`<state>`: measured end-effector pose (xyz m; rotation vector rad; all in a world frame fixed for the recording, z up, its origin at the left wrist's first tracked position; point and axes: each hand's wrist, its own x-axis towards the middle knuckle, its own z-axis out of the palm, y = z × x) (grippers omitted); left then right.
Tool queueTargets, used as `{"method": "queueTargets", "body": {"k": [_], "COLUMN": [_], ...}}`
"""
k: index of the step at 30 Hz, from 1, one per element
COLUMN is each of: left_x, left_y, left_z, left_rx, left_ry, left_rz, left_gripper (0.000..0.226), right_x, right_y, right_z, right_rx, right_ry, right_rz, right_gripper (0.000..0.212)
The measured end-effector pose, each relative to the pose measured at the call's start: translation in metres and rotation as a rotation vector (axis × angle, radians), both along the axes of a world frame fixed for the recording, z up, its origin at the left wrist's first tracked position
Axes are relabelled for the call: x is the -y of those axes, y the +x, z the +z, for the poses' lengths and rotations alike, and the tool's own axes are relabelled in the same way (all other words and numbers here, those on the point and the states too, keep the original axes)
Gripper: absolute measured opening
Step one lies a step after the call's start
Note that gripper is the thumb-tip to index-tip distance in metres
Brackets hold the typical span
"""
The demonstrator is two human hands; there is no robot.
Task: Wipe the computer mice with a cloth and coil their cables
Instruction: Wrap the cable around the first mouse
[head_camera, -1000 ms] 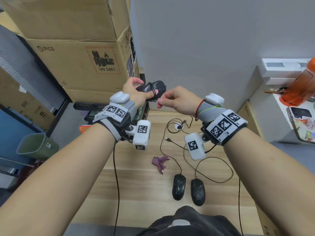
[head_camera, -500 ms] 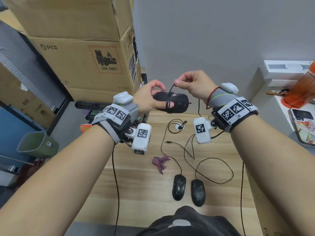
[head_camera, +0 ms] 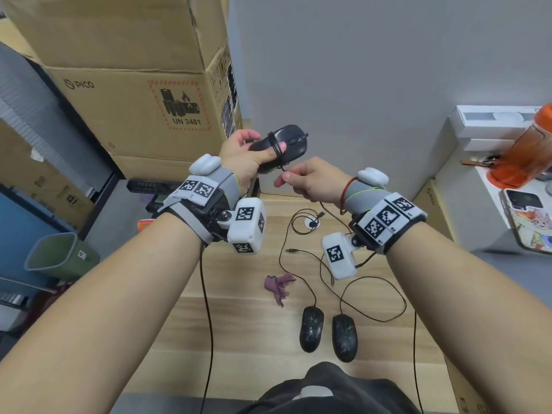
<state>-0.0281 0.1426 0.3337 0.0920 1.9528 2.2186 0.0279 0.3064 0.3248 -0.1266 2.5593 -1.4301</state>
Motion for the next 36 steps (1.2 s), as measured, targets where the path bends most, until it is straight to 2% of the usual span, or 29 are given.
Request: {"method": "queueTargets", "body": {"k": [5, 12, 19, 26, 28, 31, 34, 36], "left_x": [0.017, 0.023, 0.013, 0.001, -0.003, -0.008, -0.009, -0.005], "left_y": [-0.008, -0.003, 0.011, 0.016, 0.016, 0.014, 0.008, 0.003], "left_z": [-0.013, -0.024, -0.002, 0.01, 0.015, 0.022, 0.018, 0.009], "left_rx": [-0.226, -0.324, -0.393, -0.209, -0.163, -0.113, -0.123, -0.095], "left_ry": [-0.425, -0.704, -0.518, -0.113, -0.022, 0.095, 0.025, -0.058], "left_rz": [0.071, -0.117, -0.376, -0.417, -0.404, -0.326, -0.126, -0.03], "left_gripper": [0.053, 0.06, 0.063, 0.061, 0.059, 0.058, 0.053, 0.049], "right_x": [0.0, -0.008, -0.023, -0.037, -0.041, -0.037, -0.025, -0.021], "right_y": [0.003, -0.005, -0.015, -0.014, -0.013, -0.008, -0.004, -0.004], "right_z": [0.015, 0.039, 0.038, 0.022, 0.013, -0.002, -0.006, -0.001], "right_rx": [-0.065, -0.21, -0.208, -0.049, -0.004, 0.056, 0.079, 0.05], "right_ry": [0.043, 0.003, 0.016, -0.256, -0.266, -0.281, -0.289, -0.214], "right_rz": [0.031, -0.048, -0.154, -0.169, -0.181, -0.12, -0.059, -0.044], "right_gripper": [0.031, 0.03, 0.024, 0.025, 0.017, 0.025, 0.033, 0.032]}}
